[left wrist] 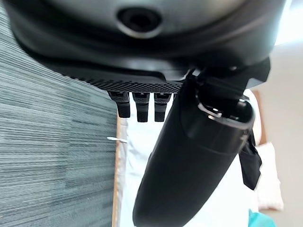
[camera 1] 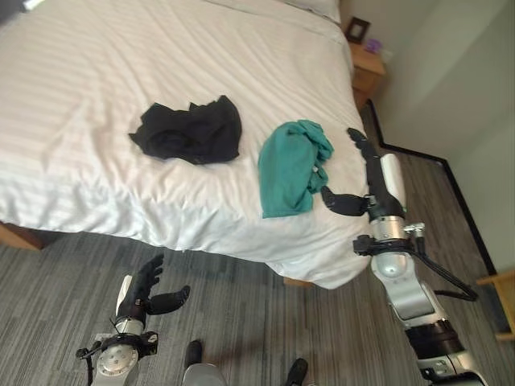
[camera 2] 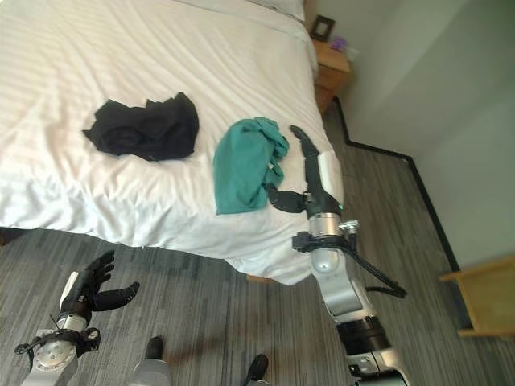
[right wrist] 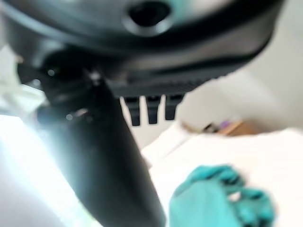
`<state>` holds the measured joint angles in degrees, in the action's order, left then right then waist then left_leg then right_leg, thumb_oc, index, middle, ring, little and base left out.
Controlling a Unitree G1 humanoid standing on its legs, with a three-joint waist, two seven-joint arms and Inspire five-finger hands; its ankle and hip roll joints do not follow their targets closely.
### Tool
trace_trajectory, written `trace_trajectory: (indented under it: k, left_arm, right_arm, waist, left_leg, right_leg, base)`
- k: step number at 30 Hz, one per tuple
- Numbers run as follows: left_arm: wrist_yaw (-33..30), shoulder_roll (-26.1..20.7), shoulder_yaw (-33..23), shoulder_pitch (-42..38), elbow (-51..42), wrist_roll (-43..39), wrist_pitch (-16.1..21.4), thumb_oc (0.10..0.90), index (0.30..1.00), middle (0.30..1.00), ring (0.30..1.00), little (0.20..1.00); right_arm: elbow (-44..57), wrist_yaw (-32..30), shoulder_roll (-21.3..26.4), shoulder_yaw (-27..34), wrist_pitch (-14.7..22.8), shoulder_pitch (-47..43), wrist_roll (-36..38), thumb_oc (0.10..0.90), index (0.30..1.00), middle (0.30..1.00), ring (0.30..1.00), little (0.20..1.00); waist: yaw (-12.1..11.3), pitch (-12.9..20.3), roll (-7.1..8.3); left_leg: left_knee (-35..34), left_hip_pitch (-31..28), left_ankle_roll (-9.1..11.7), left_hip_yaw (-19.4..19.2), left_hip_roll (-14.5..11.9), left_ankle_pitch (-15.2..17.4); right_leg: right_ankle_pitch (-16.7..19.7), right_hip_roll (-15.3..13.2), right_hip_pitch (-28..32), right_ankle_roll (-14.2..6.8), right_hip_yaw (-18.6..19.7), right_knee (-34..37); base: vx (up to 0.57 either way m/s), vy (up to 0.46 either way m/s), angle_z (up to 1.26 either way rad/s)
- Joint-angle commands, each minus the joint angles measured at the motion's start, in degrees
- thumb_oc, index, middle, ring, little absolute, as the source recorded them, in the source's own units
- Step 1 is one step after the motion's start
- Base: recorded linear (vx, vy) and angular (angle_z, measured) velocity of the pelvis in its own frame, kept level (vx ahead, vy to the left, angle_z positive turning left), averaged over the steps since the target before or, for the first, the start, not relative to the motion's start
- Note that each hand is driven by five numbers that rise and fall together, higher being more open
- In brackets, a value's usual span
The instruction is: Pick up bed clothes into laundry basket.
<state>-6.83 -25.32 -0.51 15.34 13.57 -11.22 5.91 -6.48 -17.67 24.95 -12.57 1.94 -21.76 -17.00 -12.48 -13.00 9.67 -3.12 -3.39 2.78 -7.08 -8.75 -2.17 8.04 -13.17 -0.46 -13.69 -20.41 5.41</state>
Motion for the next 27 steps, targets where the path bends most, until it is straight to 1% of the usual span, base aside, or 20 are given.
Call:
trace_trajectory:
  k: [1,2,4,7,9,10,13,14,15,16,17,18,19,20,21,22,23,24,25,27]
  left_arm:
    - [0.17,-1.14,1.99,-1.16,-4.56,-0.95,5.52,0.8,0.9,0.9,0.9,0.9]
    - [0.0,-1.11,2.05,-0.99,-4.73,-1.12,5.59,0.8,0.9,0.9,0.9,0.9]
    - [-0.78,-1.43,2.05,-0.97,-4.65,-2.07,6.02,0.8,0.9,0.9,0.9,0.9]
    - [-2.26,-2.39,1.81,-2.12,-3.51,-4.06,6.84,0.8,0.9,0.9,0.9,0.9]
    - [-3.24,-2.55,1.63,-3.28,-2.55,-5.97,7.22,0.8,0.9,0.9,0.9,0.9]
    - [-3.42,-2.74,1.5,-3.57,-1.96,-6.59,7.51,0.8,0.9,0.9,0.9,0.9]
    - [-3.89,-2.79,1.42,-4.52,-0.95,-7.67,7.7,0.8,0.9,0.9,0.9,0.9]
    - [-4.03,-2.76,1.06,-4.14,-1.28,-8.28,7.77,0.8,0.9,0.9,0.9,0.9]
    - [-3.67,-2.64,0.81,-3.58,-1.22,-8.84,7.76,0.8,0.9,0.9,0.9,0.9]
    - [-4.11,-2.78,0.85,-4.04,-1.16,-9.93,7.99,0.8,0.9,0.9,0.9,0.9]
    - [-4.02,-2.96,0.99,-4.49,-1.14,-10.13,7.97,0.8,0.9,0.9,0.9,0.9]
    - [-3.9,-3.45,1.55,-6.25,-0.76,-10.18,8.14,0.8,0.9,0.9,0.9,0.9]
    - [-3.39,-3.5,1.91,-6.7,-0.81,-10.54,8.18,0.8,0.9,0.9,0.9,0.9]
    - [-3.12,-3.41,2.37,-6.79,-0.76,-10.79,8.17,0.8,0.9,0.9,0.9,0.9]
    - [-3.06,-3.66,2.56,-6.79,-0.75,-10.86,8.31,0.8,0.9,0.9,0.9,0.9]
    - [-2.73,-3.77,2.76,-6.54,-0.69,-10.93,8.14,0.8,0.9,0.9,0.9,0.9]
    - [-2.33,-3.88,2.73,-5.86,-0.58,-10.98,7.89,0.8,0.9,0.9,0.9,0.9]
    - [-2.04,-3.94,2.26,-4.32,0.15,-10.75,7.44,0.8,0.9,0.9,0.9,0.9]
    - [-1.88,-3.86,1.78,-3.48,0.87,-10.98,7.23,0.8,0.9,0.9,0.9,0.9]
    - [-1.61,-3.92,1.03,-2.65,1.94,-11.52,7.03,0.8,0.9,0.9,0.9,0.9]
  right_arm:
    - [-7.14,-2.75,6.45,-0.51,0.61,-14.56,-4.57,0.8,0.9,0.9,0.9,0.9]
    - [-10.64,-3.07,6.7,-2.03,0.28,-17.56,-4.56,0.8,0.9,0.9,0.9,0.9]
    - [-18.02,-3.31,7.41,-5.39,-0.64,-23.0,-4.55,0.8,0.9,0.9,0.9,0.9]
    - [-28.35,-4.21,8.14,-9.01,-1.79,-29.86,-4.35,0.8,0.9,0.9,0.9,0.9]
    - [-34.86,-4.57,7.2,-10.95,-1.76,-33.56,-3.51,0.8,0.9,0.9,0.9,0.9]
    - [-36.28,-4.34,7.03,-11.48,-1.81,-34.63,-3.1,0.8,0.9,0.9,0.9,0.9]
    - [-39.18,-4.31,5.5,-12.41,-1.03,-36.71,-1.76,0.8,0.9,0.9,0.9,0.9]
    - [-39.62,-4.3,4.9,-12.99,-0.88,-37.21,-1.62,0.8,0.9,0.9,0.9,0.9]
    - [-40.17,-4.01,4.0,-13.57,-0.85,-37.86,-1.45,0.8,0.9,0.9,0.9,0.9]
    - [-40.07,-4.67,3.98,-13.77,-0.55,-38.94,-1.14,0.8,0.9,0.9,0.9,0.9]
    - [-40.55,-4.69,3.98,-13.82,-0.64,-40.0,-0.92,0.8,0.9,0.9,0.9,0.9]
    - [-41.9,-5.34,4.7,-13.44,-0.55,-41.66,-0.31,0.8,0.9,0.9,0.9,0.9]
    - [-43.2,-5.22,5.48,-13.82,-0.74,-43.03,-0.11,0.8,0.9,0.9,0.9,0.9]
    - [-43.75,-5.47,5.48,-14.29,-0.97,-44.36,-0.04,0.8,0.9,0.9,0.9,0.9]
    - [-44.47,-5.59,5.79,-14.92,-1.25,-45.54,-0.06,0.8,0.9,0.9,0.9,0.9]
    - [-44.71,-5.8,5.7,-15.29,-1.32,-45.8,-0.23,0.8,0.9,0.9,0.9,0.9]
    - [-45.04,-5.92,5.78,-15.83,-1.36,-46.08,-0.59,0.8,0.9,0.9,0.9,0.9]
    - [-45.18,-6.31,5.42,-16.3,-1.32,-46.08,-0.9,0.8,0.9,0.9,0.9,0.9]
    - [-44.7,-6.41,5.63,-16.27,-1.08,-46.08,-1.02,0.8,0.9,0.9,0.9,0.9]
    - [-44.25,-6.65,5.78,-16.74,-1.0,-46.58,-1.19,0.8,0.9,0.9,0.9,0.9]
  waist:
    - [-6.49,2.95,0.81]
    - [-6.97,2.71,1.41]
    - [-8.74,2.47,2.17]
    - [-9.79,2.66,2.73]
    - [-9.68,2.75,1.99]
    - [-9.93,2.86,1.48]
    - [-9.66,3.3,1.22]
    - [-9.75,3.41,0.69]
    - [-10.04,3.15,0.53]
    - [-11.03,1.51,0.06]
    - [-11.33,0.64,-0.15]
    - [-11.99,-0.56,-0.65]
    - [-12.83,-1.48,-1.39]
    - [-13.61,-1.88,-2.33]
    - [-14.0,-2.28,-2.55]
    - [-14.1,-2.22,-2.57]
    - [-14.25,-1.83,-2.48]
    - [-14.61,-1.0,-2.65]
    - [-15.32,-0.98,-2.84]
    - [-16.37,-1.15,-2.5]
  left_leg:
    - [-1.88,-1.74,2.3,3.09,-0.66,4.12]
    - [-1.88,-1.92,1.99,3.14,0.05,4.53]
    - [-1.88,-2.61,2.25,3.94,0.21,5.74]
    - [-1.88,-1.46,3.11,6.42,0.15,5.56]
    - [-1.88,-0.47,4.08,8.12,-0.82,5.32]
    - [-1.88,-0.17,4.66,8.49,-1.55,5.41]
    - [-1.88,1.88,6.29,9.89,-2.79,4.87]
    - [-1.74,1.76,6.83,9.62,-3.89,5.16]
    - [-0.21,2.1,7.12,8.99,-4.19,5.42]
    - [5.47,5.69,7.94,9.37,-3.57,5.91]
    - [9.68,8.41,8.71,9.18,-2.93,5.74]
    - [14.9,13.63,10.27,8.34,-3.65,3.61]
    - [18.89,17.2,10.29,7.76,-4.24,1.72]
    - [20.93,19.72,10.47,7.52,-4.58,2.08]
    - [21.84,22.17,10.02,7.28,-4.04,2.25]
    - [20.7,23.83,9.25,6.97,-3.14,2.92]
    - [17.77,24.73,8.54,6.69,-2.44,2.6]
    - [10.8,24.03,7.74,6.98,-2.72,0.12]
    - [6.49,24.9,7.36,6.82,-3.0,-3.94]
    - [0.28,25.29,7.57,7.92,-3.01,-6.27]
  right_leg:
    - [5.8,0.23,-2.92,-1.31,-4.25,-0.81]
    - [5.65,0.23,-2.35,-1.31,-4.87,-0.58]
    - [5.06,0.56,-1.45,-1.09,-5.42,-0.44]
    - [5.3,-0.41,-1.81,-0.91,-7.04,-0.44]
    - [4.46,-0.29,-1.58,-0.37,-8.46,-0.68]
    - [3.85,-0.02,-1.39,-0.12,-9.13,-0.94]
    - [2.11,-0.09,-1.13,0.74,-12.3,-1.09]
    - [1.04,0.52,-0.79,1.15,-12.54,-1.04]
    - [0.08,0.7,-0.35,1.68,-12.76,-0.96]
    - [-0.66,0.3,0.0,2.58,-12.98,-0.8]
    - [-1.06,0.14,0.11,3.03,-13.36,-0.73]
    - [-2.28,0.06,0.62,3.79,-14.96,-0.42]
    - [-3.26,0.23,1.29,4.26,-15.84,-0.41]
    - [-5.54,1.19,2.1,4.07,-15.12,-0.41]
    - [-6.26,1.41,1.99,4.26,-14.93,-0.41]
    - [-6.93,1.67,1.73,4.32,-14.65,-0.41]
    - [-7.56,2.16,1.46,4.09,-14.12,-0.41]
    - [-8.66,3.55,1.4,3.49,-12.83,-0.41]
    - [-8.18,3.78,1.22,3.35,-12.91,-0.41]
    - [-9.49,4.75,2.41,3.32,-10.96,-0.41]
  base:
    - [0.16,0.029,0.79]
    - [0.17,-0.004,0.57]
    - [0.22,-0.032,0.0]
    - [0.21,-0.068,0.13]
    - [0.21,-0.061,0.55]
    - [0.18,-0.052,0.64]
    - [0.2,-0.074,0.64]
    - [0.21,-0.076,0.44]
    - [0.19,-0.117,0.26]
    - [0.07,-0.072,0.15]
    - [-0.03,-0.087,0.23]
    - [-0.07,-0.029,0.36]
    - [0.02,-0.068,0.6]
    - [0.08,-0.063,0.55]
    - [0.14,-0.043,0.4]
    - [0.14,0.038,0.23]
    - [0.29,0.178,0.14]
    - [0.27,0.291,-0.02]
    - [0.29,0.305,-0.22]
    - [0.23,0.171,-0.5]
